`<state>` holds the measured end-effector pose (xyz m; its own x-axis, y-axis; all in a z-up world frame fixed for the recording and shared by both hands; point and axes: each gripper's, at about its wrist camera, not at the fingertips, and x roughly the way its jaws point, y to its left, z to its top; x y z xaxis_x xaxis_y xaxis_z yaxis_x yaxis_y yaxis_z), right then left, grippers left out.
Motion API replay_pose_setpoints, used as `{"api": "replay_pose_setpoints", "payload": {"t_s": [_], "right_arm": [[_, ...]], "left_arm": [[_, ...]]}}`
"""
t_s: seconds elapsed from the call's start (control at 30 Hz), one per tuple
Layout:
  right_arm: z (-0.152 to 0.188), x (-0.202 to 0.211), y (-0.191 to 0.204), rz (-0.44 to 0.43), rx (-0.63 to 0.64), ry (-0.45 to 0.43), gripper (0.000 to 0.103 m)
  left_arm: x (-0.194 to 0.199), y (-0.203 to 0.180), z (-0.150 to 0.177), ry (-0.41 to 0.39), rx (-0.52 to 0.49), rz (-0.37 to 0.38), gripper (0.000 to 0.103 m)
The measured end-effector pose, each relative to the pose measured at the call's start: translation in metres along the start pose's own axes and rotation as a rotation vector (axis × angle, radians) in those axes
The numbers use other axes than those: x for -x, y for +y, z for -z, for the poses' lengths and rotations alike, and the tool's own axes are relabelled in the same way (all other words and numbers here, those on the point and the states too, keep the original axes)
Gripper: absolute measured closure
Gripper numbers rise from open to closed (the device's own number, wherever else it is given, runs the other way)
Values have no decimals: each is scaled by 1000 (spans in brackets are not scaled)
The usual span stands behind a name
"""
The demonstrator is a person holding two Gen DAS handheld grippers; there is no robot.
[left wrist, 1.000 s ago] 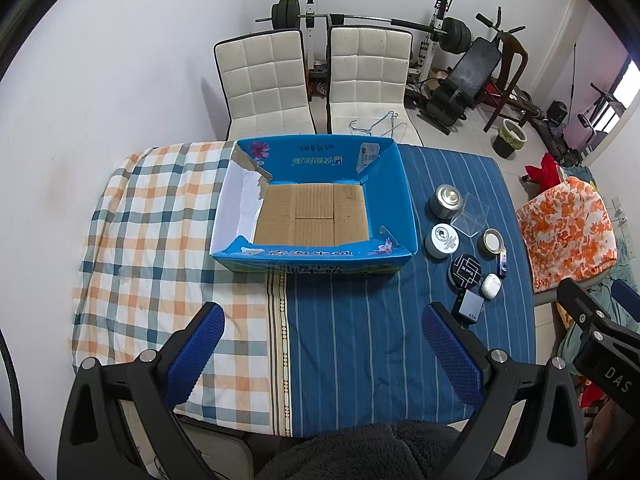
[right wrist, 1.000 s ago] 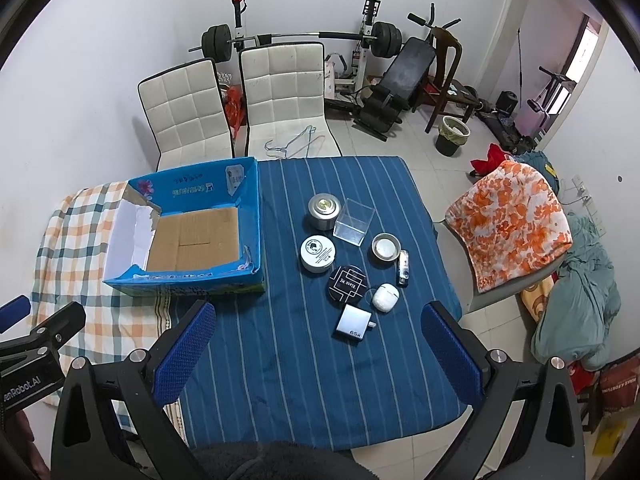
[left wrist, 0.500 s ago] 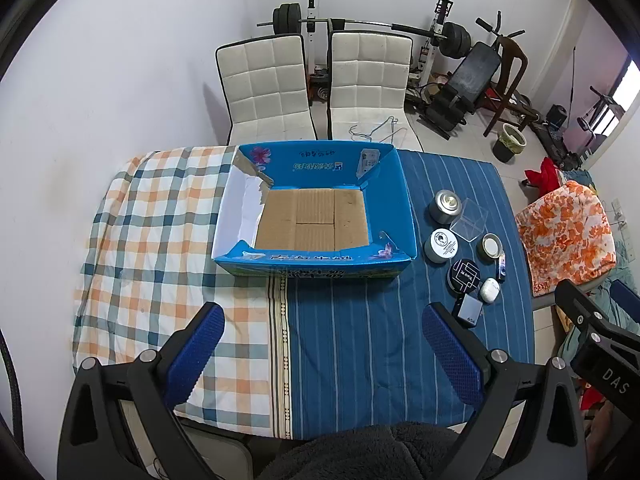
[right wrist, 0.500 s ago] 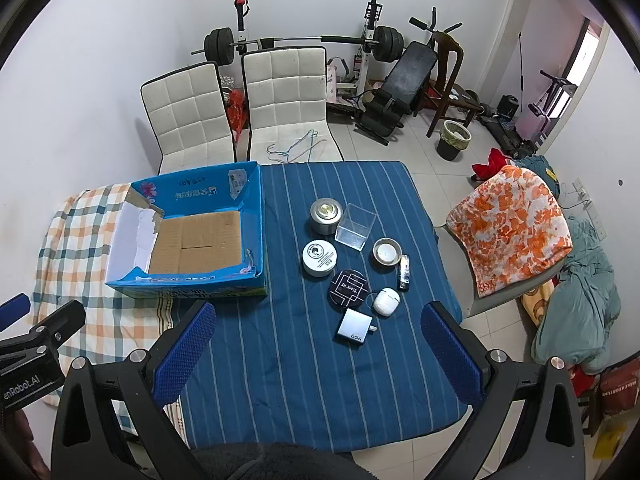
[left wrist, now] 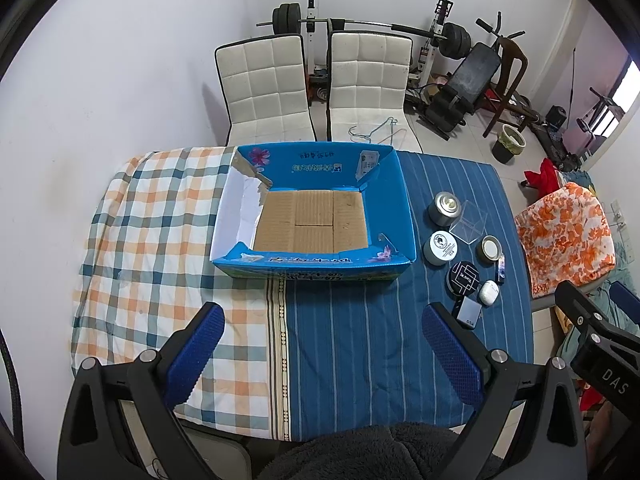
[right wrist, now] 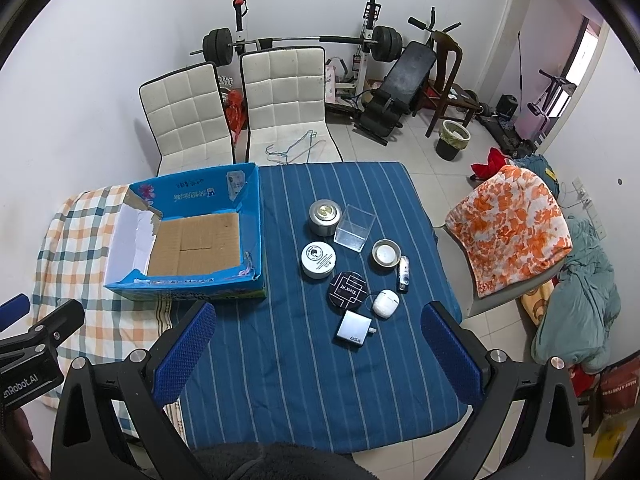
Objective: Organize rigid objects
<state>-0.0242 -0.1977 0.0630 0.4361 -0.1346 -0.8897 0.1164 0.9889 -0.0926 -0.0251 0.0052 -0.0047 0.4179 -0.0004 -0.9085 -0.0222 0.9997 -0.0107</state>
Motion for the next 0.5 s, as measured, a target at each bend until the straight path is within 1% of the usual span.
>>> {"api": "replay_pose_setpoints", "payload": {"t_s": [0.07, 0.1, 0.13, 0.5], "right_arm": [[-1, 0, 1, 0, -1, 0, 0], [0, 0, 0, 1, -1, 0, 0], [-1, 0, 1, 0, 0, 1, 0], [-2, 0, 0, 2, -6, 1, 0]], "left_arm": [[1, 0, 1, -3, 0, -1, 1], [0, -4, -9, -1, 0, 1, 1], [2, -6, -11, -2, -1, -1, 1], [2, -12, -16, 5, -5, 3, 1]]}}
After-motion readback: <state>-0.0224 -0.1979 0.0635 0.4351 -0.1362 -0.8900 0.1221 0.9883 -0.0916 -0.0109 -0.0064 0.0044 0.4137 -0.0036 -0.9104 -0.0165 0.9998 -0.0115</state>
